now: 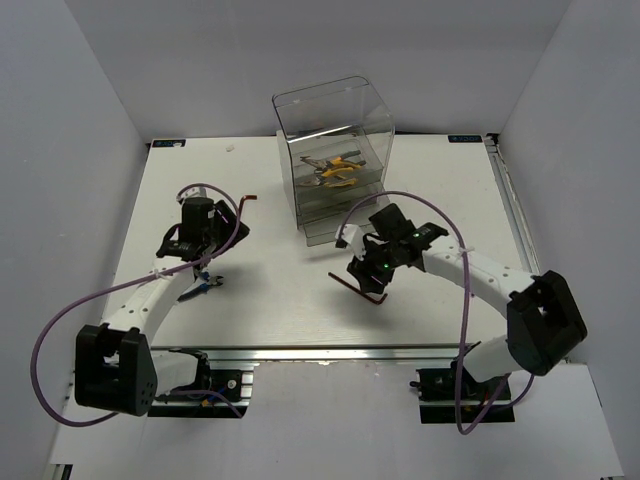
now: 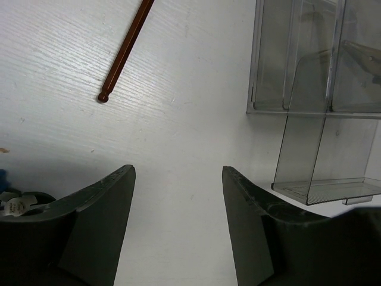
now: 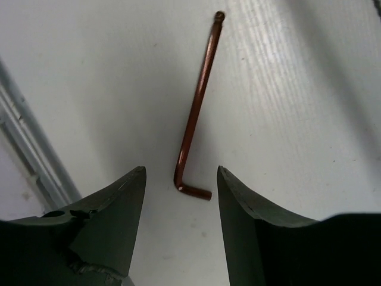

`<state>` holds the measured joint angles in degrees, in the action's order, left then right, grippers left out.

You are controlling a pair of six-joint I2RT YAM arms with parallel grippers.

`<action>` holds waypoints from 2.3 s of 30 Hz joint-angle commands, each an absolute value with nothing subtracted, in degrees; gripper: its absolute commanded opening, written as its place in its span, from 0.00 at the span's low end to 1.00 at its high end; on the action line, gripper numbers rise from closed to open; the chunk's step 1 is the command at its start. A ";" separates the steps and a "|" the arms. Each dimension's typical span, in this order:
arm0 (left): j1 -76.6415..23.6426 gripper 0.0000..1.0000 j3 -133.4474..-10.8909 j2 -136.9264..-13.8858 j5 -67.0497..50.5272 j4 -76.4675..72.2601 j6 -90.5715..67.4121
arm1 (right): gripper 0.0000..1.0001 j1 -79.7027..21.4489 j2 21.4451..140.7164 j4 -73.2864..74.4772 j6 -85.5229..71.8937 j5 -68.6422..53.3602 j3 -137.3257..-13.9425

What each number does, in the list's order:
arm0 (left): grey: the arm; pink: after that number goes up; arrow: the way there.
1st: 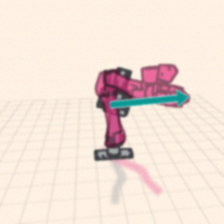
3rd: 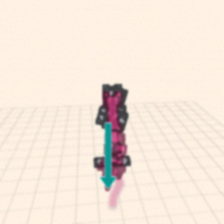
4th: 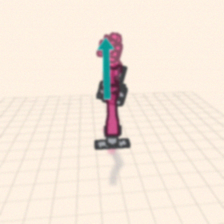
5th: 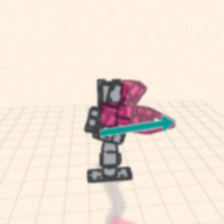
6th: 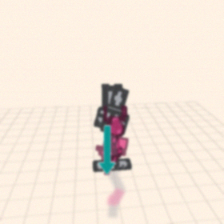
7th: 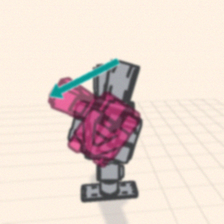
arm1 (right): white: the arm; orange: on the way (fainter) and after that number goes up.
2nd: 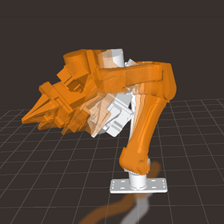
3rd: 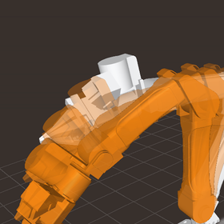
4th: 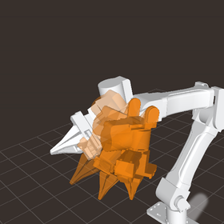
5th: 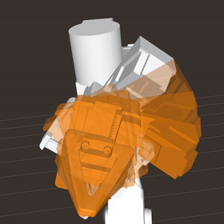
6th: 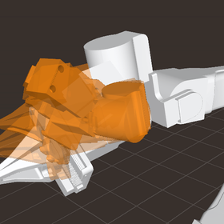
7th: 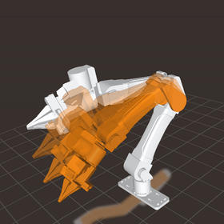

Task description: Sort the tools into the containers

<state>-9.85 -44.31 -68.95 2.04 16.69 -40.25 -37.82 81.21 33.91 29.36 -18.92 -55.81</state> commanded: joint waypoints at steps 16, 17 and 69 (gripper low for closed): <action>-9.67 0.72 -38.50 -57.05 4.83 19.33 -41.57 | 0.56 -46.76 95.18 19.51 13.71 -2.47 -58.19; -9.67 0.71 -38.58 -56.87 5.01 19.60 -41.57 | 0.55 -46.76 96.32 19.42 13.10 -1.94 -58.01; -9.67 0.72 -39.90 -55.20 5.45 21.62 -40.25 | 0.00 -44.04 84.79 26.62 68.45 -7.47 -76.18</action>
